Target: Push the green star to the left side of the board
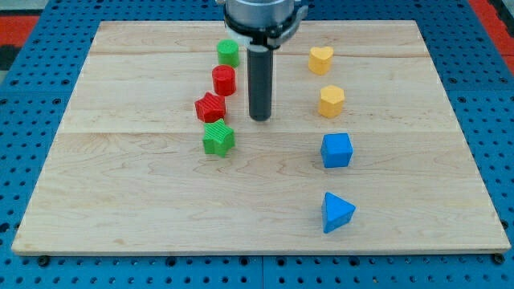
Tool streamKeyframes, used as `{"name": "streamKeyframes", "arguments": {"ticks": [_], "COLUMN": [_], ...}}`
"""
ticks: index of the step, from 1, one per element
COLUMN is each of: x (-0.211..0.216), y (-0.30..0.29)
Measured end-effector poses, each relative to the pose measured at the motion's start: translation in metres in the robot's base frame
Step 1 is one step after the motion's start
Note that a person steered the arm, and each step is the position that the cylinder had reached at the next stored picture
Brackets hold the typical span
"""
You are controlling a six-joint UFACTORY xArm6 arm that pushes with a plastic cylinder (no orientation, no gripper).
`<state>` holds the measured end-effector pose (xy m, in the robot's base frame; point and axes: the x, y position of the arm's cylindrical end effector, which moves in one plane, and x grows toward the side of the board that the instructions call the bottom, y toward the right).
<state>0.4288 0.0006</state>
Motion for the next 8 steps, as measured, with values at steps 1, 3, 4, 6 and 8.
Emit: {"name": "streamKeyframes", "arguments": {"ticks": [1, 3, 4, 6, 8], "x": [0.016, 0.016, 0.022, 0.032, 0.029], "y": [0.0, 0.0, 0.0, -0.038, -0.095]}}
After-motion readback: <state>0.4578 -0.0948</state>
